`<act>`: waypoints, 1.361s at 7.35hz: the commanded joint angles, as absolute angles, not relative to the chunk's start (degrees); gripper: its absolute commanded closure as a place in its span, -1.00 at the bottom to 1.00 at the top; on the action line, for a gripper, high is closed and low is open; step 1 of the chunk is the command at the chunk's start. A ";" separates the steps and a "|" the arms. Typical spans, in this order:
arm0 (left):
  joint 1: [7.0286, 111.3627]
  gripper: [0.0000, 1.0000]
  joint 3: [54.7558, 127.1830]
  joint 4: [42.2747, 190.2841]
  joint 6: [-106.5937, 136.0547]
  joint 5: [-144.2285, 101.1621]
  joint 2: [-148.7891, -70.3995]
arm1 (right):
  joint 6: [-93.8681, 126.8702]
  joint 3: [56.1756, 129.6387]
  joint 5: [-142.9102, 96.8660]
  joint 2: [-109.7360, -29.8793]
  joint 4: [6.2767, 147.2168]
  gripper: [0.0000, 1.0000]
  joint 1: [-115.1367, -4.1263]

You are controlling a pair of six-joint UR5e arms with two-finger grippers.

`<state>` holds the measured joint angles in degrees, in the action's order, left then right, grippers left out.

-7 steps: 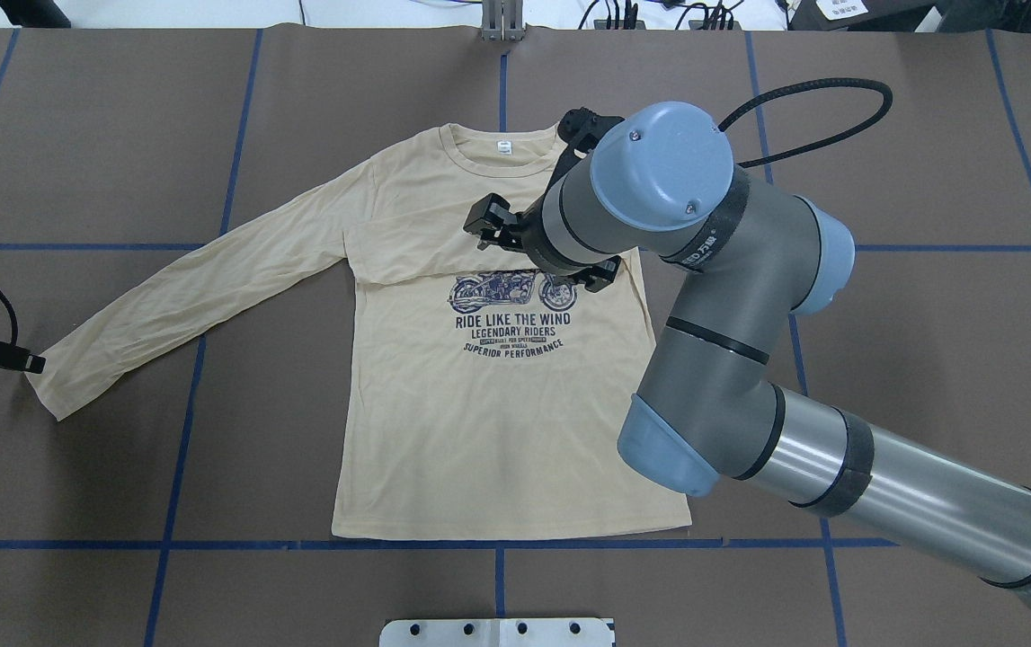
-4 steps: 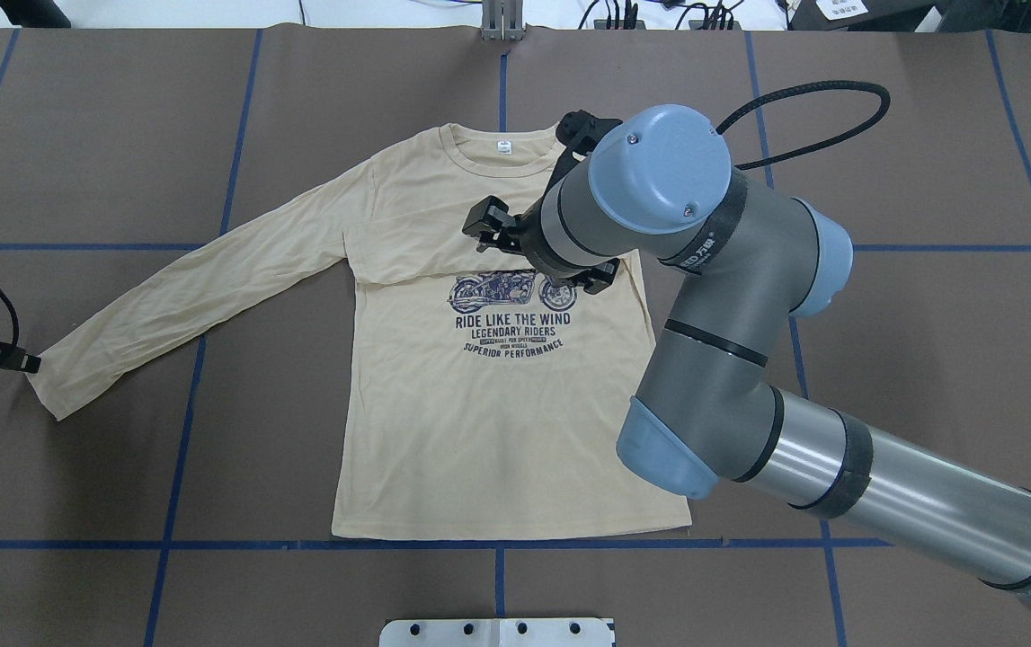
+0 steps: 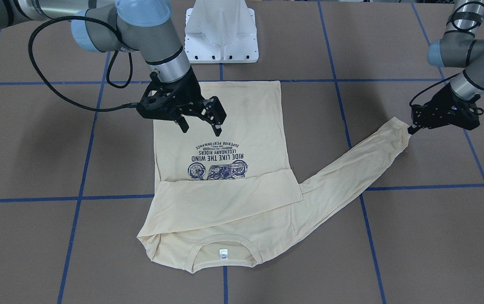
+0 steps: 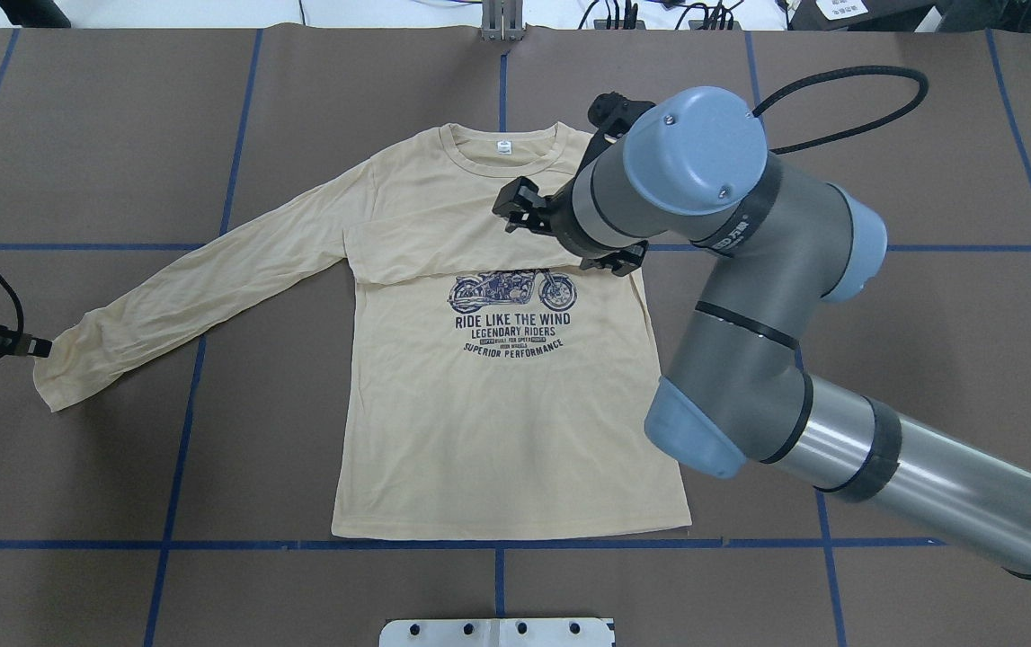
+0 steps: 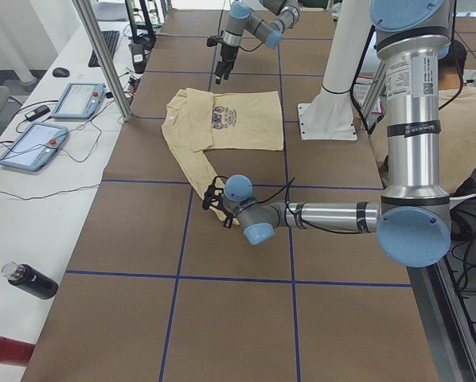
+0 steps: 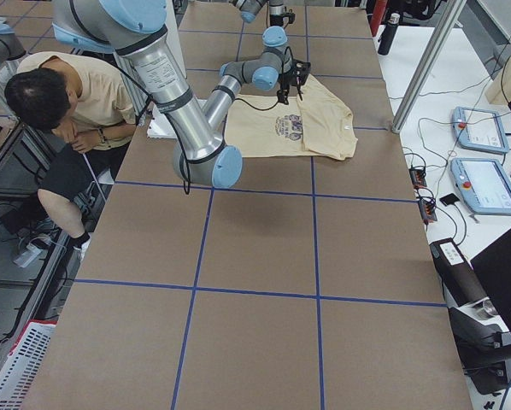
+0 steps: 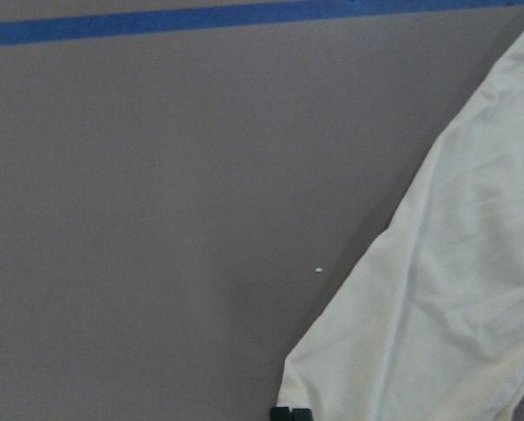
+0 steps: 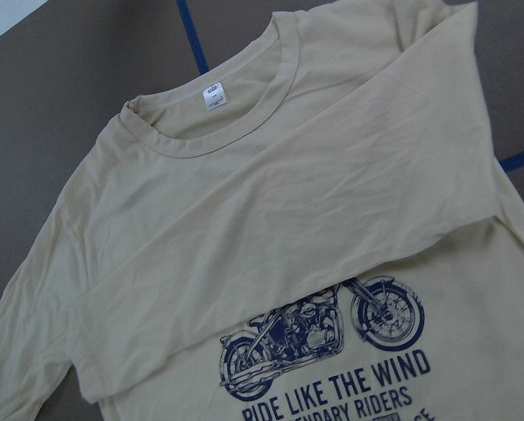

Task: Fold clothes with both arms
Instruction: 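Fold the other sleeve across the chest with the left gripper while the right withdraws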

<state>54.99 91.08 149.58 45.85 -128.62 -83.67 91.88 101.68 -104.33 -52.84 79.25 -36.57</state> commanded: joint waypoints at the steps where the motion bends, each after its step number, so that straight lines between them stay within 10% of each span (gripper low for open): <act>1: 54.93 1.00 99.81 148.28 56.34 -128.50 -87.07 | 82.61 108.51 -107.55 -63.40 79.19 -0.99 -43.65; 5: 44.95 1.00 99.33 120.73 80.74 -119.57 -120.61 | 70.00 108.11 -112.41 -72.75 79.36 -0.99 -56.75; 7: 42.90 1.00 87.79 120.94 92.85 -119.09 -135.36 | 67.85 107.05 -114.68 -73.30 79.45 -0.99 -57.91; 10: 36.49 1.00 81.67 121.11 95.54 -112.42 -143.06 | 62.50 105.91 -119.00 -74.26 79.37 -0.99 -59.59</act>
